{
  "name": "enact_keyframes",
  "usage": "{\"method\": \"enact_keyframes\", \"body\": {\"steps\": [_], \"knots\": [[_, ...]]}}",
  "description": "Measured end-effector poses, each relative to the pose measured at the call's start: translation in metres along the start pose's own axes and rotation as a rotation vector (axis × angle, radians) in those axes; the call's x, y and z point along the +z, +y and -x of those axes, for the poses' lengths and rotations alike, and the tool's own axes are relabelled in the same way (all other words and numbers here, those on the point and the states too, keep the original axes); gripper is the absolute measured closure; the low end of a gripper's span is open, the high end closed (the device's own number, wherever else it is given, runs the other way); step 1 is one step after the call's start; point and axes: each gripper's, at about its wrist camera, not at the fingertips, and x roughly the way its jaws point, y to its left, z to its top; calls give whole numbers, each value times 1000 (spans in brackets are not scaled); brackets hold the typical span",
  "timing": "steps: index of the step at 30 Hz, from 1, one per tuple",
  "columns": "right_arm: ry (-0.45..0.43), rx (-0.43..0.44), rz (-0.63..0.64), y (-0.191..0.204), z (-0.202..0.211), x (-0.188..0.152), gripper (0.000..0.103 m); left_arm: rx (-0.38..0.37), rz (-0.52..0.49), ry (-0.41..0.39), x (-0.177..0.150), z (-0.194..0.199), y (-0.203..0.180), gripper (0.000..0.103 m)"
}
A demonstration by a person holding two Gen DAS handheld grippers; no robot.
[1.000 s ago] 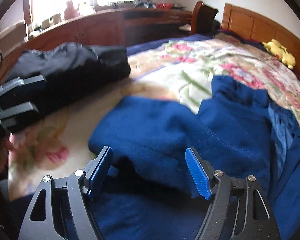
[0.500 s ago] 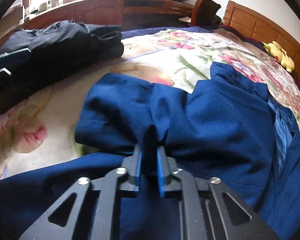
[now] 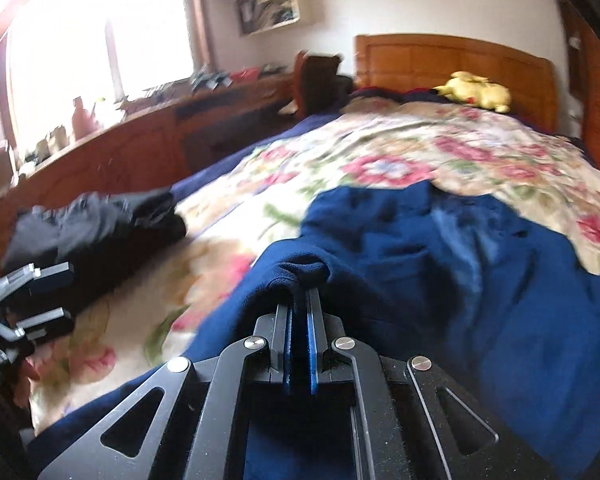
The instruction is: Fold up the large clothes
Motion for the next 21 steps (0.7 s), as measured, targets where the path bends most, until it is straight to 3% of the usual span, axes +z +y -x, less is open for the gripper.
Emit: {"method": "enact_keyframes", "body": {"steps": [5,9,17,18,21], "knots": [[-79,-133,-53,-23,40,-9,97,-16,-13,6,1,-4,-11,21],[-73,-228,-98,-44,64,-21,97,-31,-25,1,4,-5,-22,21],[64,-371,-117,-66,71,-58,97,-73,-41,-12,15,-13,-50,21],[86,-380,-117,-68,70,-62,95,-82,-42,-14,17,-15,-54,21],[89,-405,-123,-72,75,-63,75,-109,-43,-24,23,-20,-67,21]]}}
